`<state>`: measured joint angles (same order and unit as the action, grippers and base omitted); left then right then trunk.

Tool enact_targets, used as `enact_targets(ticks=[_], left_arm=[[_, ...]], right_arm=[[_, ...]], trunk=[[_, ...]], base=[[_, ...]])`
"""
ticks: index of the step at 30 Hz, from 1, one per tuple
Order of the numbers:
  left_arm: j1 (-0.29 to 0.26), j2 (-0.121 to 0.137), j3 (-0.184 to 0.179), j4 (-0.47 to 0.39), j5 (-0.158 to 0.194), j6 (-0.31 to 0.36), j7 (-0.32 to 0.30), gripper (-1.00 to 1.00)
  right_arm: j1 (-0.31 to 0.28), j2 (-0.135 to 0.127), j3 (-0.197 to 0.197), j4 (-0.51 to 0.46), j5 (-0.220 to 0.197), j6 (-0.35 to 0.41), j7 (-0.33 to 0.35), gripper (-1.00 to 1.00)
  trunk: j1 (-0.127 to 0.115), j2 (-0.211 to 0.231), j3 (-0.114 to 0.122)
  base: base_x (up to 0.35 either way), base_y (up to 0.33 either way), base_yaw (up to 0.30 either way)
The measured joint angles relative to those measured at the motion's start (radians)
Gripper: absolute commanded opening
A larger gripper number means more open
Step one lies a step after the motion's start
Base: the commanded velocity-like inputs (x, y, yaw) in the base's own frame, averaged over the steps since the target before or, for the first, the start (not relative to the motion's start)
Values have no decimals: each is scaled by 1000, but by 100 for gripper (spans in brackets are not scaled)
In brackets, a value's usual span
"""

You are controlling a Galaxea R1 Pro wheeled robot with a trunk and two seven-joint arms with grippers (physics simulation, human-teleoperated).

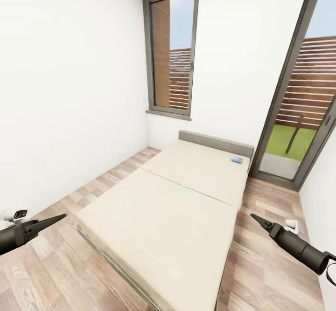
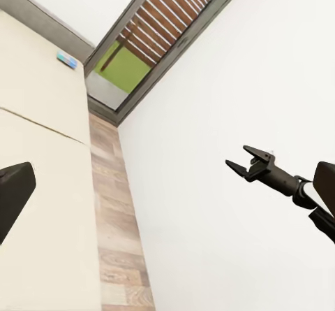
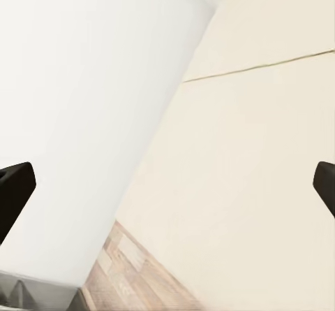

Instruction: Put all the toys in the child's room - the three board games (two on the bed and one on the table), the two jigsaw puzzles on the table, and the tennis ball on the table - inside the toy box on the table in the child's room.

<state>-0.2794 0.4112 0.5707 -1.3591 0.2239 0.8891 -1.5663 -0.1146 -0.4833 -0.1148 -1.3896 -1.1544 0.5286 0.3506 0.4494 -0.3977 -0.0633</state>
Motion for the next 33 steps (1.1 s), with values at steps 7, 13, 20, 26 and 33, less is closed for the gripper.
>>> enact_targets(ticks=[7, 13, 20, 26, 33], left_arm=[[0, 0, 0, 0, 0, 1, 0, 100], [0, 0, -1, 0, 0, 1, 0, 100], [0, 0, -1, 0, 0, 1, 0, 100], [0, -1, -1, 0, 1, 1, 0, 100], [0, -2, -1, 0, 0, 1, 0, 100]], right_arm=[[0, 2, 0, 0, 0, 0, 0, 100], [0, 2, 0, 0, 0, 0, 0, 100], [0, 3, 0, 0, 0, 0, 0, 100], [0, 3, 0, -1, 0, 0, 0, 100], [0, 3, 0, 0, 0, 0, 0, 100]], trunk=[[0, 0, 0], [0, 0, 0], [0, 0, 0], [0, 0, 0], [0, 0, 0]], base=[[-14, -24, 290], [-2, -4, 290], [0, 0, 290], [0, 0, 290], [0, 0, 290]])
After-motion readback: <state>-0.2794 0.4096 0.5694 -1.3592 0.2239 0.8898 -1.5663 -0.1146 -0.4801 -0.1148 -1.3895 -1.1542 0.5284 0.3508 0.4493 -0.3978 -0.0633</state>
